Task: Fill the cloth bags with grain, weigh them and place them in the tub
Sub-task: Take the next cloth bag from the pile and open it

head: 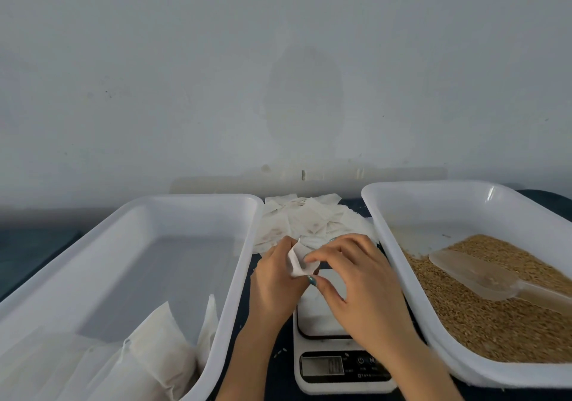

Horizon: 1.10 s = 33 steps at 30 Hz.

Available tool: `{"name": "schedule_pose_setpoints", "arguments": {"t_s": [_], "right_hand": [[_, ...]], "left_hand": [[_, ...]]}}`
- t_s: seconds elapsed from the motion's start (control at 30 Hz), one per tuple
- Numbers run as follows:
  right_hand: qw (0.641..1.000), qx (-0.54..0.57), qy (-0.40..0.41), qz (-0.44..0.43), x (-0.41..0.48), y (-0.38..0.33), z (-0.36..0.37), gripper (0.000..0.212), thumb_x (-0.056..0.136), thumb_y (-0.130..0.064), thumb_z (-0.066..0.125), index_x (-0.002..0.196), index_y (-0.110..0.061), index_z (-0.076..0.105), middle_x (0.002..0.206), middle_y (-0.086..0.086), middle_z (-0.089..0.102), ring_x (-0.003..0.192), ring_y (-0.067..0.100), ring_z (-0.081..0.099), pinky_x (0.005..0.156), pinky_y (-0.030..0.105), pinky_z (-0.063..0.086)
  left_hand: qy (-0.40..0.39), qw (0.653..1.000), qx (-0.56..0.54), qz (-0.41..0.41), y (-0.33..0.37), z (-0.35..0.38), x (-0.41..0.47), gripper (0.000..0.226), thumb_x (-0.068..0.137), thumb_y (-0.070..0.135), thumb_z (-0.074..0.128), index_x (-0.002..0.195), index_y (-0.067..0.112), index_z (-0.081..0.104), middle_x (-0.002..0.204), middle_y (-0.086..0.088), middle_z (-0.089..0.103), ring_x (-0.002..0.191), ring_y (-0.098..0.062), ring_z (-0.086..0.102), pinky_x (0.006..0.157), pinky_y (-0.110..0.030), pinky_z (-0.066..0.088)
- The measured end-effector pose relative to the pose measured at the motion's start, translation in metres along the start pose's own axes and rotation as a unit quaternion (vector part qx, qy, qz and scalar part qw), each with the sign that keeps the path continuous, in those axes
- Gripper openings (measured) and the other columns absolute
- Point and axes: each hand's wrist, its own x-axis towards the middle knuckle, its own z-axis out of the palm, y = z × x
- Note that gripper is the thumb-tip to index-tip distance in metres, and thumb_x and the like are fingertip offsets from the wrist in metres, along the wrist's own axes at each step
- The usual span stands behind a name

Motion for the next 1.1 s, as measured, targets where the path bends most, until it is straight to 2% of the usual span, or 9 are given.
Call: {"name": "schedule_pose_setpoints", "arguments": {"t_s": [0.1,0.23,0.33,0.43,0.53,0.7,0.83,0.93,1.1], "right_hand": [[0.997,-0.011,-0.061,0.043,0.003,0.020,-0.038,0.022,0.087,-0.050,0.059,0.108,-0.044,0.063,0.108,-0.030,0.056,0.109,-0.006,0.045,0.087,0.016,0.039],[0.972,-0.081,-0.143,0.166,-0.003,0.089,-0.097,0.011,0.090,-0.042,0.061,0.096,-0.050,0.057,0.102,-0.030,0.059,0.091,-0.010,0.053,0.068,0.012,0.041],[0.907,-0.186,-0.265,0.269,-0.023,0.153,-0.121,0.021,0.086,-0.044,0.068,0.102,-0.041,0.055,0.107,-0.018,0.063,0.088,-0.001,0.058,0.077,0.023,0.053],[0.851,-0.248,-0.349,0.305,-0.046,0.194,-0.127,0.039,0.079,-0.057,0.071,0.107,-0.042,0.047,0.104,-0.017,0.058,0.091,-0.001,0.056,0.084,0.022,0.052],[0.854,-0.265,-0.340,0.292,-0.056,0.209,-0.127,0.038,0.077,-0.052,0.074,0.094,-0.048,0.040,0.101,-0.017,0.054,0.087,-0.003,0.053,0.080,0.020,0.051],[0.831,-0.336,-0.304,0.322,-0.066,0.229,-0.134,0.045,0.067,-0.068,0.070,0.085,-0.041,0.039,0.085,-0.014,0.049,0.072,0.001,0.051,0.060,0.018,0.047],[0.826,-0.308,-0.358,0.309,-0.068,0.240,-0.140,0.026,0.070,-0.061,0.074,0.083,-0.043,0.060,0.081,-0.013,0.065,0.078,0.001,0.059,0.072,0.021,0.052],[0.829,-0.310,-0.383,0.263,-0.065,0.242,-0.146,0.015,0.079,-0.060,0.065,0.084,-0.047,0.061,0.084,-0.016,0.062,0.083,0.000,0.054,0.073,0.021,0.049],[0.837,-0.332,-0.390,0.191,-0.046,0.253,-0.164,0.012,0.081,-0.066,0.050,0.091,-0.061,0.045,0.068,-0.018,0.065,0.056,-0.010,0.059,0.047,0.013,0.046]], "left_hand": [[-0.012,0.999,-0.004,-0.031,-0.001,0.001,-0.001,0.026,0.075,0.025,0.071,0.081,0.030,0.046,0.072,0.007,0.059,0.068,-0.016,0.057,0.062,-0.036,0.051],[-0.015,1.000,-0.003,0.009,-0.003,0.002,-0.001,0.028,0.076,0.035,0.073,0.088,0.030,0.049,0.080,0.011,0.055,0.078,-0.012,0.056,0.067,-0.026,0.048],[-0.016,0.999,0.011,0.048,-0.004,0.004,0.001,0.032,0.076,0.033,0.076,0.091,0.032,0.048,0.086,0.015,0.053,0.086,-0.005,0.052,0.068,-0.011,0.038],[-0.016,0.998,0.025,0.060,-0.004,0.004,0.001,0.038,0.077,0.031,0.078,0.096,0.034,0.046,0.093,0.019,0.050,0.092,-0.002,0.050,0.069,-0.006,0.037],[-0.015,0.998,0.030,0.060,0.000,0.003,-0.001,0.039,0.078,0.034,0.077,0.100,0.037,0.044,0.099,0.017,0.049,0.093,-0.001,0.050,0.066,-0.006,0.036],[-0.012,0.998,0.037,0.057,0.002,0.005,-0.003,0.038,0.082,0.037,0.074,0.108,0.032,0.048,0.107,0.011,0.051,0.095,-0.009,0.051,0.069,-0.017,0.042],[0.003,0.999,0.026,0.034,0.000,0.003,-0.004,0.044,0.083,0.036,0.073,0.116,0.030,0.044,0.113,0.006,0.046,0.095,-0.013,0.053,0.072,-0.027,0.051],[0.012,0.999,0.010,0.029,0.003,0.002,-0.004,0.040,0.086,0.036,0.070,0.112,0.033,0.041,0.111,0.005,0.047,0.092,-0.014,0.055,0.072,-0.034,0.055],[0.003,0.999,0.025,0.022,0.008,0.002,-0.004,0.036,0.087,0.038,0.069,0.112,0.033,0.044,0.110,0.006,0.050,0.092,-0.014,0.056,0.074,-0.037,0.057]]}}
